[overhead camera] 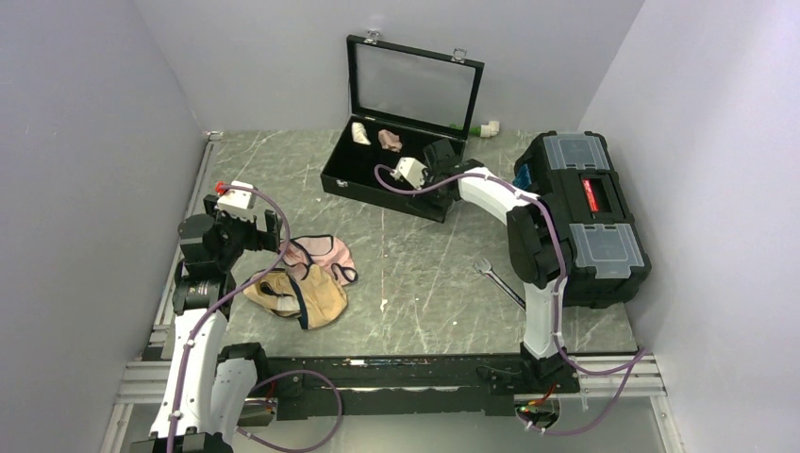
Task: Roll the underwear
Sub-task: Move the storage box to the corner of the board, then move the underwear to the corner of the board.
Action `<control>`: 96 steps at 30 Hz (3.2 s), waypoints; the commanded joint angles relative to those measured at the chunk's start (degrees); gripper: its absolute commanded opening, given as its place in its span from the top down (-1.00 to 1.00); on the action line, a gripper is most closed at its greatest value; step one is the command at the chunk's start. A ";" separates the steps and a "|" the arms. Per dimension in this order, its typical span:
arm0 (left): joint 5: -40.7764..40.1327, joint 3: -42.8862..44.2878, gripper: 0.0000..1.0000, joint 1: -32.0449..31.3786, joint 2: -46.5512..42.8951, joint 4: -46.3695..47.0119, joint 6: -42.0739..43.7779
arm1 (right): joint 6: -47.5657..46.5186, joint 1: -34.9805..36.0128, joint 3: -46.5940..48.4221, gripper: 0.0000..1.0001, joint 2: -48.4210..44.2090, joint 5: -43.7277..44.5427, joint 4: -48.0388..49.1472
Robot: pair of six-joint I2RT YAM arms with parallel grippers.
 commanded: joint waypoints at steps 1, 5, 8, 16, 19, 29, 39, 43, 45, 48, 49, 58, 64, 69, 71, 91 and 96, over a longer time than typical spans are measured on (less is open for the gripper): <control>0.32 2.02 -0.98 0.27 -0.47 0.78 0.57 | -8.51 -2.75 3.03 -0.70 1.76 8.22 1.82; 0.39 2.00 -0.98 0.23 -0.08 0.89 0.66 | -11.36 -4.12 3.37 -0.70 2.25 9.13 2.00; 0.40 2.01 -0.98 0.22 0.29 0.96 0.65 | -13.47 -4.63 3.65 -0.70 2.62 9.55 2.13; 0.26 1.93 -0.98 0.27 0.82 1.04 0.60 | -17.27 -5.37 4.11 -0.70 2.88 10.39 1.86; 0.29 1.93 -0.98 0.24 1.12 1.13 0.66 | -17.74 -5.64 4.40 -0.70 2.77 11.15 2.79; 0.38 1.89 -0.98 0.27 1.44 1.06 0.91 | -14.07 -5.64 7.01 -0.67 2.94 6.22 1.21; 0.31 3.19 -0.97 0.12 3.03 -0.81 3.54 | -10.49 -3.75 2.75 -0.75 -3.27 0.93 1.07; 0.74 4.00 -0.98 -0.44 4.97 -3.86 10.04 | -7.80 -3.72 1.63 -0.97 -7.68 -1.26 1.55; 1.06 4.19 -0.98 -1.22 6.09 -6.17 13.29 | -6.66 -3.62 1.62 -0.99 -10.07 -2.05 1.21; 1.90 5.29 -0.97 -2.99 8.49 -11.70 18.06 | -5.15 -3.53 1.77 -0.99 -13.04 -3.46 0.35; 2.26 5.74 -0.98 -3.71 9.36 -13.79 20.02 | -4.50 -3.43 1.67 -0.99 -14.15 -4.13 0.08; 6.70 5.64 -0.98 -14.23 10.19 -28.68 32.67 | -0.14 -1.01 -5.55 -0.99 -26.48 -7.33 -2.80; 0.50 4.98 -0.98 -27.58 15.04 -28.80 31.81 | 3.07 -0.60 -13.02 -0.99 -33.31 -8.47 -3.60; -11.23 2.24 -0.94 -39.01 22.23 -24.36 31.21 | 4.62 -0.62 -19.91 -0.99 -38.54 -7.95 -2.45; -16.72 0.71 -0.90 -40.93 25.79 -19.04 30.78 | 5.32 -0.60 -22.40 -0.99 -39.98 -8.29 -2.05; -20.14 13.47 0.62 -15.64 43.94 -20.58 34.96 | 8.06 -0.67 -32.02 -0.98 -42.58 -9.20 2.04; -16.47 18.41 0.59 -10.67 45.73 -24.47 30.70 | 8.28 -0.71 -32.63 -0.97 -41.78 -9.37 2.63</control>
